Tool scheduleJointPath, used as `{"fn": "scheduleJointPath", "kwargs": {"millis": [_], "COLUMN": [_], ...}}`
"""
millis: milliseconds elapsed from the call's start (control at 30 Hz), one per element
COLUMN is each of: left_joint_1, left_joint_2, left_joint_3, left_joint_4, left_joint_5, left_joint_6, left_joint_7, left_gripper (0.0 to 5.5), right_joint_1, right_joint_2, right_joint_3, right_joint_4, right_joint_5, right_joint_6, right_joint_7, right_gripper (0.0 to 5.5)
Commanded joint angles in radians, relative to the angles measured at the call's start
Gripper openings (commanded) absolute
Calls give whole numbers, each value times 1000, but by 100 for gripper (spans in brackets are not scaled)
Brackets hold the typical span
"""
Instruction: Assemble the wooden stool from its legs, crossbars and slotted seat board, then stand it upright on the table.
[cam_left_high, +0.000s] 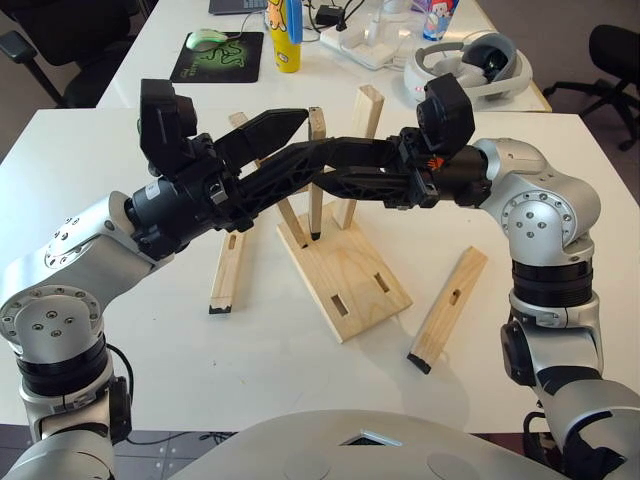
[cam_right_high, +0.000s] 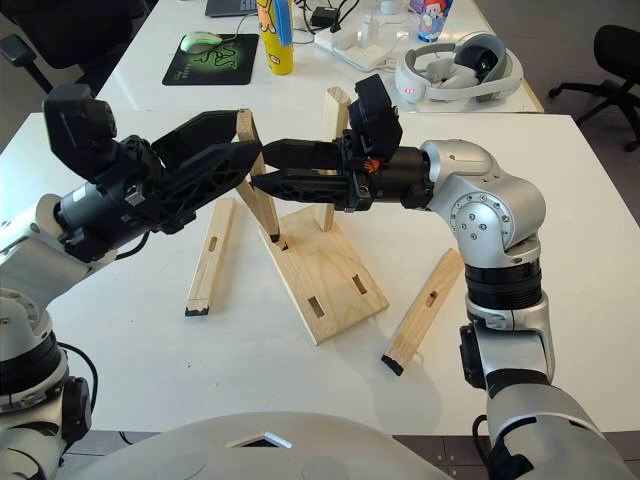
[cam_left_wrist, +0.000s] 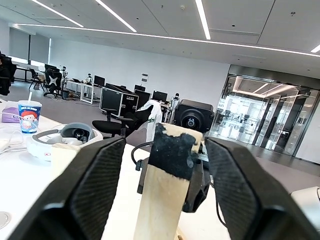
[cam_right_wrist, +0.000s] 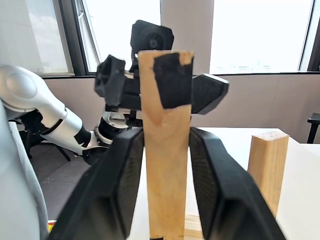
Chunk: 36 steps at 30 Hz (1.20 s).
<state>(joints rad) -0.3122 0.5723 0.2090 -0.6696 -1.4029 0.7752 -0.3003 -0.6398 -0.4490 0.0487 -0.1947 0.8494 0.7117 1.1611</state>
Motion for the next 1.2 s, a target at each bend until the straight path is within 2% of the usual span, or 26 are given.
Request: {"fn": "scheduleJointPath", "kwargs": {"millis": [33, 200, 467, 500, 633, 733, 933, 1067, 1200], "left_joint_1": [-18, -24, -31, -32, -25, -6, 193, 401, 437], "left_joint_2": [12, 14, 14, 14, 15, 23, 94, 186, 182], "left_joint_3": [-9, -9, -14, -14, -14, 3, 159, 277, 244], "left_joint_4": [4, 5, 21, 23, 30, 35, -20, 29, 163], "left_joint_5": [-7, -21, -13, -11, 8, 25, -5, 132, 353], "left_joint_6": [-13, -18, -26, -27, -36, -46, -48, -38, -114], "left_joint_7": [1, -3, -8, -8, -3, -1, -45, -162, -190], "left_gripper": [223, 142, 142, 142, 140, 140, 140, 139, 139], "right_joint_1": [-24, -30, -49, -55, -70, -74, -121, -75, -10], "right_joint_2": [-7, -9, -20, -24, -33, -42, -52, -60, -41], "right_joint_3": [5, 4, 15, 15, 8, -10, -140, -182, -202], "right_joint_4": [-4, 11, 40, 47, 60, 70, 213, 215, 166], "right_joint_5": [12, 12, 4, 8, 6, 2, -3, -30, -42], "right_joint_6": [12, 18, 43, 58, 80, 75, 51, 20, -6], "right_joint_7": [20, 27, 37, 36, 36, 30, -63, -106, -175], "right_gripper": [134, 134, 134, 171, 231, 238, 238, 238, 238]}}
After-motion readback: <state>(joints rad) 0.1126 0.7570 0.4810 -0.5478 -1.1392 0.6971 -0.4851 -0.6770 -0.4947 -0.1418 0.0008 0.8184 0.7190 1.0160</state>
